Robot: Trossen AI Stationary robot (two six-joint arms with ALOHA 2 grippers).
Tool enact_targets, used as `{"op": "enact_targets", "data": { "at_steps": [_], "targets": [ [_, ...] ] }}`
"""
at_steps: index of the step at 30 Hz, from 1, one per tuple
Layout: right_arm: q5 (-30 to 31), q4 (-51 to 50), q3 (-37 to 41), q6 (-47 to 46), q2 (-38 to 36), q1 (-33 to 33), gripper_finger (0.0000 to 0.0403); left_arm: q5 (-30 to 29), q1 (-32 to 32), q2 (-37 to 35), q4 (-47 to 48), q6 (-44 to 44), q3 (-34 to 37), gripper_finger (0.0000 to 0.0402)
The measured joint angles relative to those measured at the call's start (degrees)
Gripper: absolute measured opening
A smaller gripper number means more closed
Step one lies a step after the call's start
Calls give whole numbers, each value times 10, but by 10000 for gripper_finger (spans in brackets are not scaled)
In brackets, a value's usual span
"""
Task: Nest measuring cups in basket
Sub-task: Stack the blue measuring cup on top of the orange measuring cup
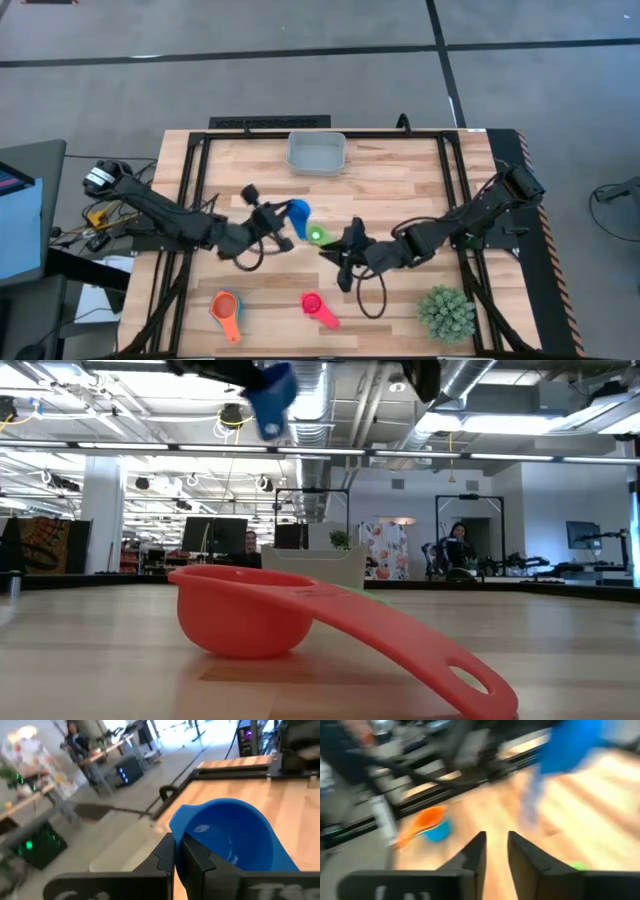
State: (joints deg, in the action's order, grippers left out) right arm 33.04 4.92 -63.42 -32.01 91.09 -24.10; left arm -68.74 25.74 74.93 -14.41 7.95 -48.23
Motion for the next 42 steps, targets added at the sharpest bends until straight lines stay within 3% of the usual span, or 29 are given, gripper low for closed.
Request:
{"op": "enact_targets", "data": {
  "at_steps": [4, 9, 16, 22, 28, 31, 35, 42],
  "targets": [
    [76, -2, 0, 20, 0, -9, 150, -1, 58, -38, 154, -206, 0, 1],
    [82, -6, 0, 23, -4, -20, 185, 90, 107, -70, 349, -490, 0, 0],
    [87, -27, 0, 30, -4, -22, 190, 233, 190, -74, 618, -886, 0, 0],
    [87, -49, 0, 19, -4, -21, 182, 328, 291, -74, 706, -1108, 0, 0],
    [87, -90, 0, -10, -4, -21, 183, 383, 392, -52, 697, -1262, 0, 0],
    [87, -94, 0, -10, -4, -21, 186, 434, 401, -21, 662, -1268, 0, 0],
    [88, -100, 0, -16, -4, -20, 189, 449, 399, 19, 599, -1264, -1, 0],
    [88, -124, 0, -44, -4, -20, 183, 490, 395, 45, 594, -1264, -1, 0]
  ]
}}
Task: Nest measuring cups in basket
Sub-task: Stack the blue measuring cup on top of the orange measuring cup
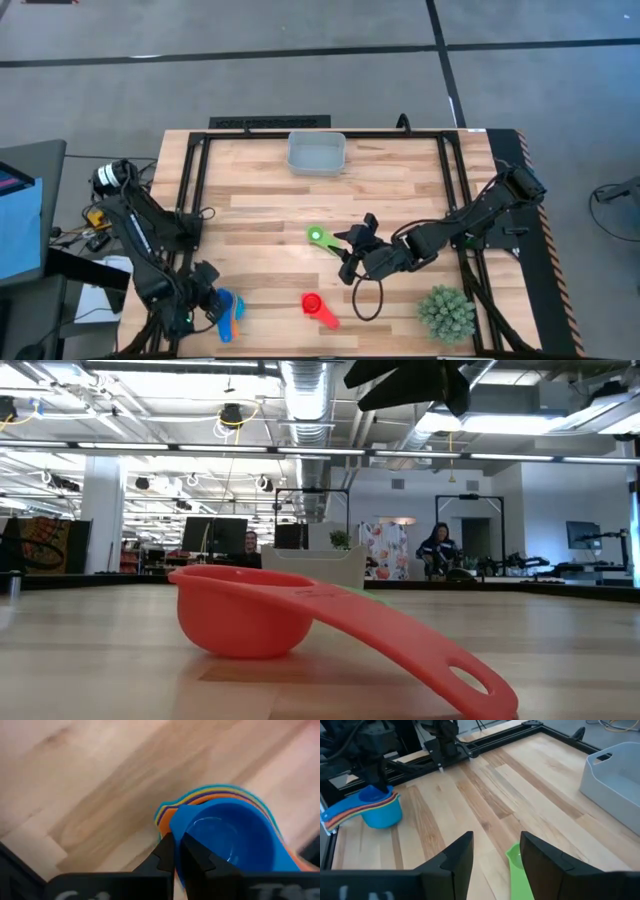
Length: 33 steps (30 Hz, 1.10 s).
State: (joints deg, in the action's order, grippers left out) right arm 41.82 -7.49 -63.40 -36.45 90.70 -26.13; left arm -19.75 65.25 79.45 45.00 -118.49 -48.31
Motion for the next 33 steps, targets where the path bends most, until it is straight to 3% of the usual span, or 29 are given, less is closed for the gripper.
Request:
{"op": "enact_targets", "data": {
  "at_steps": [5, 15, 20, 33],
  "targets": [
    [1, 0, 0, -2, 0, 0, 181, 0, 0, 1, 5, 1, 0, 7],
    [1, -1, 0, -2, 0, 0, 189, -81, -1, 1, 6, 11, 0, 12],
    [1, -8, 0, -2, 0, 0, 185, -76, -8, 2, 6, 32, 0, 17],
    [1, -43, 0, -10, 0, 0, 196, -68, -57, 4, 17, 96, 0, 116]
  ]
}}
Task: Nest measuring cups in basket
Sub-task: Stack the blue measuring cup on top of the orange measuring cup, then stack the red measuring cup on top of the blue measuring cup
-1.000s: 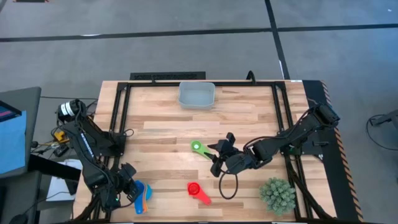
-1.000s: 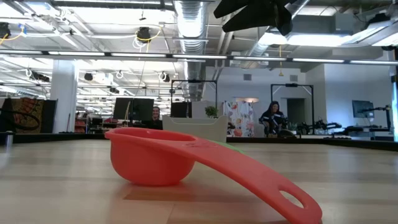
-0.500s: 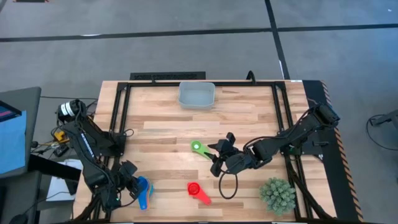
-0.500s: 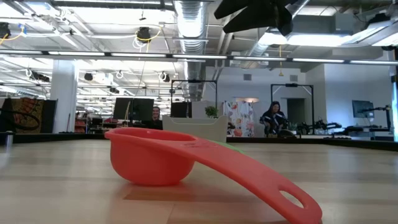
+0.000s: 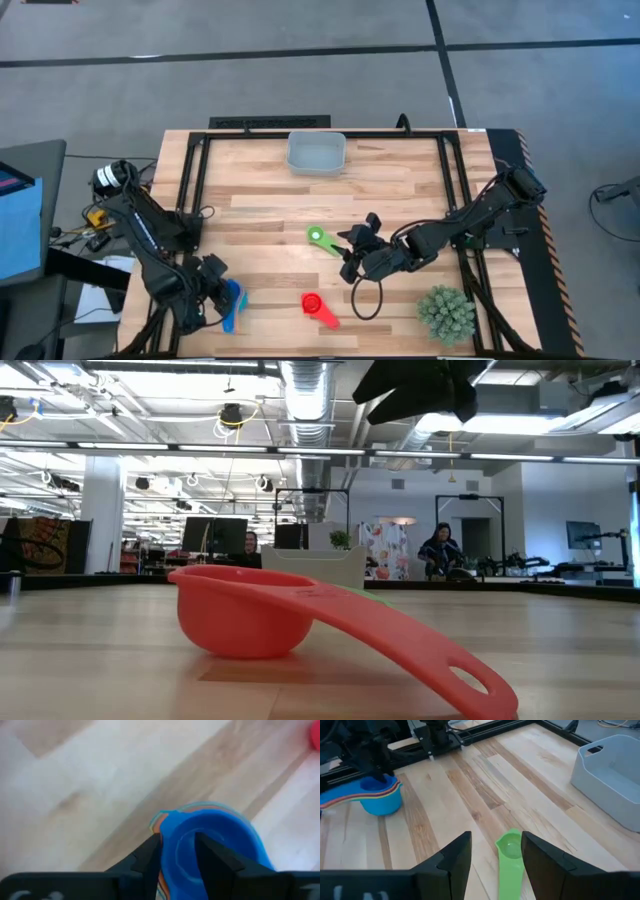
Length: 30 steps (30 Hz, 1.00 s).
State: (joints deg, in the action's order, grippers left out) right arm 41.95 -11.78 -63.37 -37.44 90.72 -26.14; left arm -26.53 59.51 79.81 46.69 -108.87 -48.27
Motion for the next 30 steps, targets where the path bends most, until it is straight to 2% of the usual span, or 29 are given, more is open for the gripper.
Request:
{"op": "enact_targets", "data": {
  "at_steps": [5, 11, 18, 23, 30],
  "targets": [
    [0, 8, 0, -1, 0, -2, 192, -7, -36, 0, -1, 62, 0, 119],
    [0, 17, -3, -12, 0, -23, 194, 9, -39, 0, -1, 77, 0, 119],
    [18, 17, -5, -53, 0, -62, 191, 29, -24, 0, 5, 82, -18, 119],
    [47, 14, -5, -82, 0, -92, 187, 16, -10, -1, 52, 94, -61, 119],
    [51, -4, -5, -112, 0, -106, 186, 2, 3, -1, 90, 76, -85, 119]
  ]
}}
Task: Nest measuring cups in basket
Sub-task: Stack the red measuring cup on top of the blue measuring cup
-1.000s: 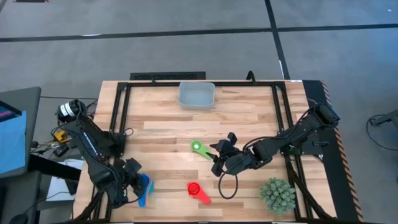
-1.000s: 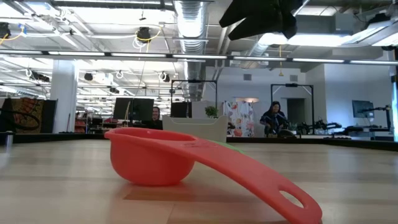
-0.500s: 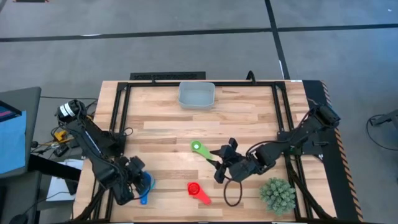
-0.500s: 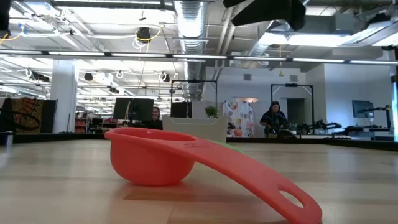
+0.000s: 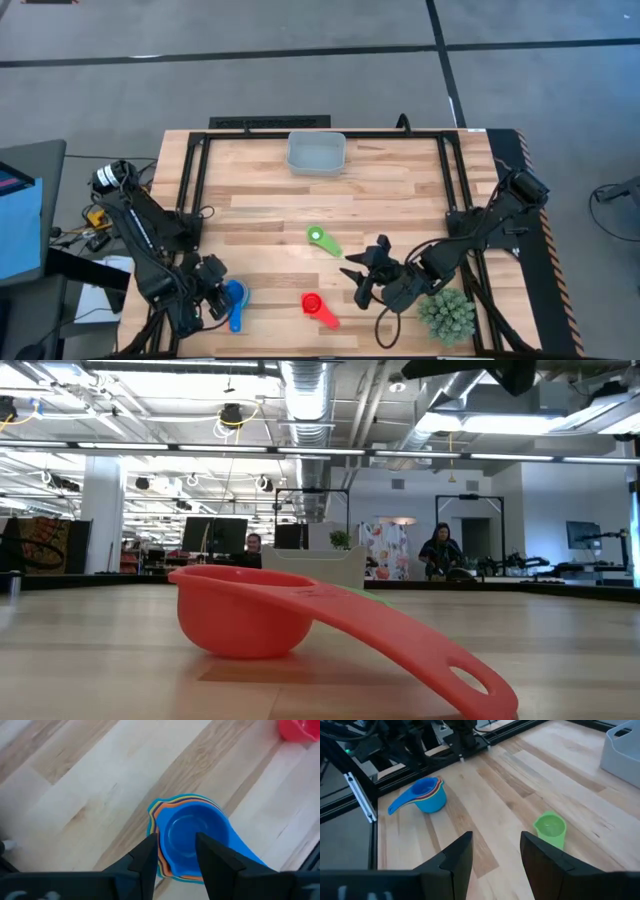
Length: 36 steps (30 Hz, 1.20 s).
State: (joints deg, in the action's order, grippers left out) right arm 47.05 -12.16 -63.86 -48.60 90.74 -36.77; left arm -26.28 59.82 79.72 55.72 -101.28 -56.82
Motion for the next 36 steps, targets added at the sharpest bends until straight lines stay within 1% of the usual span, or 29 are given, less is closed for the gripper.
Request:
{"op": "enact_targets", "data": {
  "at_steps": [3, 5, 7, 9, 11, 13, 14, 16, 18, 22, 24, 27, 29, 31, 33, 36],
  "targets": [
    [0, -11, 0, 9, 0, 6, 183, -4, 5, 0, 1, -4, 0, 119],
    [-3, -34, 0, 13, 0, 19, 182, -19, 7, 0, 1, -4, 0, 119],
    [-13, -70, 0, 7, 0, 44, 180, -48, 7, 0, 2, 2, 0, 119],
    [-55, -98, 3, 4, 0, 82, 179, -88, 2, 0, 9, 16, 0, 119],
    [-116, -80, 18, 22, 7, 125, 178, -123, -14, 0, 26, 34, 0, 119],
    [-168, -59, 38, 57, 17, 165, 176, -144, -39, -1, 32, 68, 7, 117],
    [-190, -52, 44, 72, 20, 184, 176, -145, -57, -1, 33, 92, 15, 115],
    [-235, -10, 48, 105, 32, 219, 176, -134, -93, -1, 31, 139, 32, 110],
    [-279, 10, 56, 136, 45, 249, 176, -115, -131, -5, 10, 189, 57, 105],
    [-376, 68, 62, 169, 95, 294, 176, -71, -203, -27, -77, 290, 103, 95],
    [-424, 104, 52, 166, 117, 306, 176, -40, -229, -44, -110, 339, 108, 91],
    [-487, 109, 33, 109, 144, 302, 174, 14, -258, -74, -123, 377, 93, 88],
    [-513, 113, 12, 61, 158, 284, 171, 52, -262, -100, -116, 375, 73, 87],
    [-523, 114, -15, 47, 166, 258, 166, 78, -262, -117, -119, 363, 56, 87],
    [-518, 103, -38, 41, 169, 234, 161, 77, -254, -136, -112, 342, 44, 87],
    [-508, 89, -70, 32, 186, 208, 154, 55, -242, -154, -118, 324, 37, 87]
  ]
}}
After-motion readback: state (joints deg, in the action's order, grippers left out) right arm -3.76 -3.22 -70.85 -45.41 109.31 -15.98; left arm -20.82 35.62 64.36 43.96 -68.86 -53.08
